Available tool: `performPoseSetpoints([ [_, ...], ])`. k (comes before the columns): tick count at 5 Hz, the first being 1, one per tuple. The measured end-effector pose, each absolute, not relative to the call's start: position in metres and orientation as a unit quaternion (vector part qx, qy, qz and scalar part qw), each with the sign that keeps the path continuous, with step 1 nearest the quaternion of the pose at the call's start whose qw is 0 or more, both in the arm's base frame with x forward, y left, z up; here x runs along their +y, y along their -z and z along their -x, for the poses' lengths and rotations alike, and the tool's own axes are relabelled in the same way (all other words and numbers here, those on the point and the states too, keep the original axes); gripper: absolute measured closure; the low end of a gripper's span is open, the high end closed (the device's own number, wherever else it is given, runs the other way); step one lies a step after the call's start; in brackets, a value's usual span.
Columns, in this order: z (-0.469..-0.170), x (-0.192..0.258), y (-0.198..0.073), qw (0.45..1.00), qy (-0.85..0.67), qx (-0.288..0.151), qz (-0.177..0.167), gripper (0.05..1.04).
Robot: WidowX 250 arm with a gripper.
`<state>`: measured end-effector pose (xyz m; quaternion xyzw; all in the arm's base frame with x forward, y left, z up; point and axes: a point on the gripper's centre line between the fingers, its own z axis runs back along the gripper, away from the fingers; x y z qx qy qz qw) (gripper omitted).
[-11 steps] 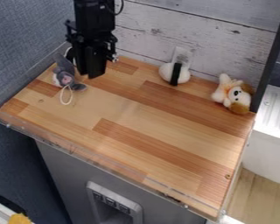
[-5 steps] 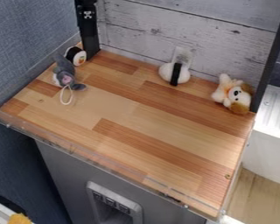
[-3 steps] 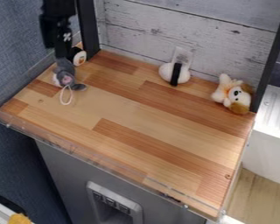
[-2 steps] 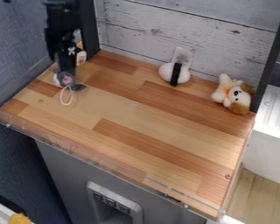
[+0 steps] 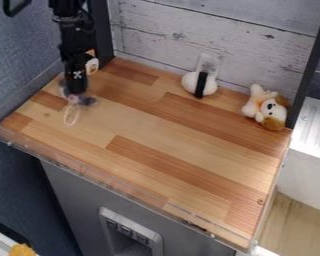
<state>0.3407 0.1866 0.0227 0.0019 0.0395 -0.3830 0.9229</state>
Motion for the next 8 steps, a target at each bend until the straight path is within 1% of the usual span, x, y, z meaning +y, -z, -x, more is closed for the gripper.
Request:
performPoseSetpoints([
  [1, -0.346, 0.184, -0.012, 0.908, 0.417, 0.041, -0.004, 0.084],
  [2, -0.356, 0.189, -0.011, 0.911, 0.41, 0.038, -0.01, 0.085],
  [4, -0.361, 0.187, -0.01, 0.948, 0.316, 0.042, -0.01, 0.086],
  [5, -0.361, 0.186, -0.009, 0.958, 0.284, 0.045, -0.007, 0.144],
  [6, -0.361, 0.185, -0.009, 0.96, 0.277, 0.047, -0.005, 0.378],
  [7, -0.361, 0.185, -0.009, 0.953, 0.3, 0.048, -0.005, 0.487],
  [8, -0.361, 0.186, -0.01, 0.939, 0.341, 0.05, -0.006, 0.494],
])
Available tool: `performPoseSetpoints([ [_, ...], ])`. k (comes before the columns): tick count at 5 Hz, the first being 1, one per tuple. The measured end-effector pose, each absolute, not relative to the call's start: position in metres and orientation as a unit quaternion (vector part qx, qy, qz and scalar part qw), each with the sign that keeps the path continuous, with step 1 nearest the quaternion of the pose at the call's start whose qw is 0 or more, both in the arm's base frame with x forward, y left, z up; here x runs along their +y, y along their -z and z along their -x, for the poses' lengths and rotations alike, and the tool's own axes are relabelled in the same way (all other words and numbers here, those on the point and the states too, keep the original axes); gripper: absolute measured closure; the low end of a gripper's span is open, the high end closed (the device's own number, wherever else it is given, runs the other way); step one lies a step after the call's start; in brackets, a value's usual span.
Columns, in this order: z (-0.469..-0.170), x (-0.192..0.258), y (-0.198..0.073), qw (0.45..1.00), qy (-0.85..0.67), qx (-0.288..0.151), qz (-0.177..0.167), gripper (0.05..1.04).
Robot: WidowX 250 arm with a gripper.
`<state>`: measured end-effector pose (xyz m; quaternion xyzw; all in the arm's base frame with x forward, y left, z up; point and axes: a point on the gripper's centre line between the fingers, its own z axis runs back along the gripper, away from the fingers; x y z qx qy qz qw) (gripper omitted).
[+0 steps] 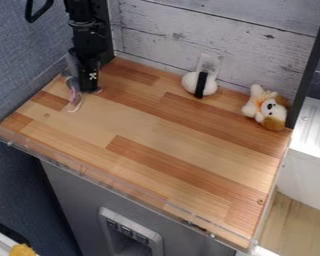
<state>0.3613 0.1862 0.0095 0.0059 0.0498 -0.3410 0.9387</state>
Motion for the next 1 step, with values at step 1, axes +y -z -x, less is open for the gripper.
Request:
performPoseSetpoints([
  [1, -0.3613, 0.1867, -0.0093, 0.926, 0.375, 0.052, -0.004, 0.494],
])
